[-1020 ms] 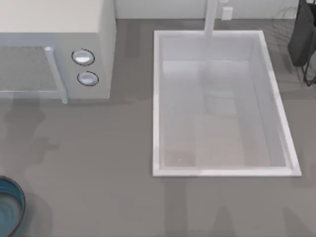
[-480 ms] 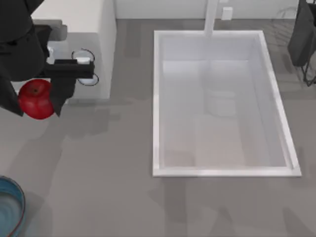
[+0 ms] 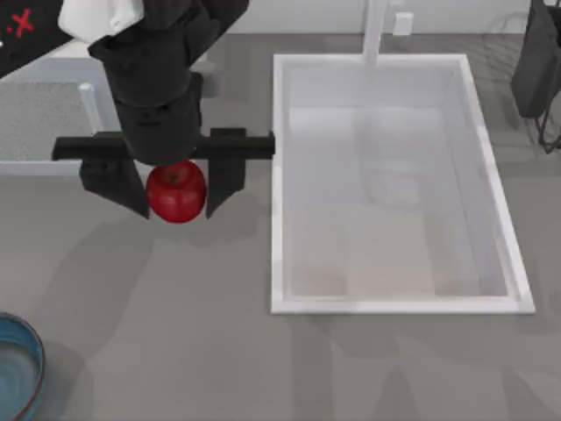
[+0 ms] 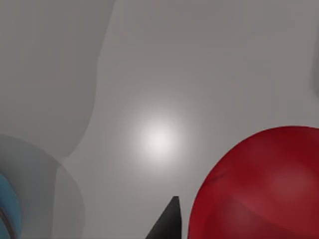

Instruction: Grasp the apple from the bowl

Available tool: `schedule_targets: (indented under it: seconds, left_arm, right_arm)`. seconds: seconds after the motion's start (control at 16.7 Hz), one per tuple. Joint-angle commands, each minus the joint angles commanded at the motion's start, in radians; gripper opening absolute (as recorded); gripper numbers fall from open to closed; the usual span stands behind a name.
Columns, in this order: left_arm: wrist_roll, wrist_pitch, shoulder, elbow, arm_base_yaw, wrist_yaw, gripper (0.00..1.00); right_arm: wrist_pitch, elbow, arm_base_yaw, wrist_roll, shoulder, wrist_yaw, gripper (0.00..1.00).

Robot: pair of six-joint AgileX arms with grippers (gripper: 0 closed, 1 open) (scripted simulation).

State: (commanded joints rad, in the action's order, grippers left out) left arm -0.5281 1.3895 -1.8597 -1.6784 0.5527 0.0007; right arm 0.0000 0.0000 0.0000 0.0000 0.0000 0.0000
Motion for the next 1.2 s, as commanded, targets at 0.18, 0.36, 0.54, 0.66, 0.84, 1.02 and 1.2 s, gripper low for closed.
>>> schedule_targets:
  seconds: [0.18, 0.36, 0.54, 0.66, 0.84, 1.02, 1.2]
  left_arm:
    - [0.003, -0.014, 0.000, 0.019, -0.004, 0.001, 0.00]
    - [0.004, -0.115, -0.015, 0.108, -0.005, 0.000, 0.00]
    - [0.005, -0.283, -0.037, 0.231, -0.005, 0.000, 0.00]
    - [0.005, -0.370, -0.052, 0.308, -0.005, 0.000, 0.00]
    - [0.005, -0.421, -0.064, 0.357, -0.004, 0.000, 0.00]
    - [0.005, -0.421, -0.064, 0.357, -0.004, 0.000, 0.00]
    - [0.005, -0.421, -0.064, 0.357, -0.004, 0.000, 0.23]
  right_arm:
    - [0.000, 0.000, 0.000, 0.000, 0.000, 0.000, 1.00]
    - [0.000, 0.000, 0.000, 0.000, 0.000, 0.000, 1.00]
    - [0.000, 0.000, 0.000, 0.000, 0.000, 0.000, 1.00]
    - [0.000, 0.000, 0.000, 0.000, 0.000, 0.000, 1.00]
    - [0.000, 0.000, 0.000, 0.000, 0.000, 0.000, 1.00]
    - [0.000, 0.000, 0.000, 0.000, 0.000, 0.000, 1.00]
    - [0.000, 0.000, 0.000, 0.000, 0.000, 0.000, 1.00]
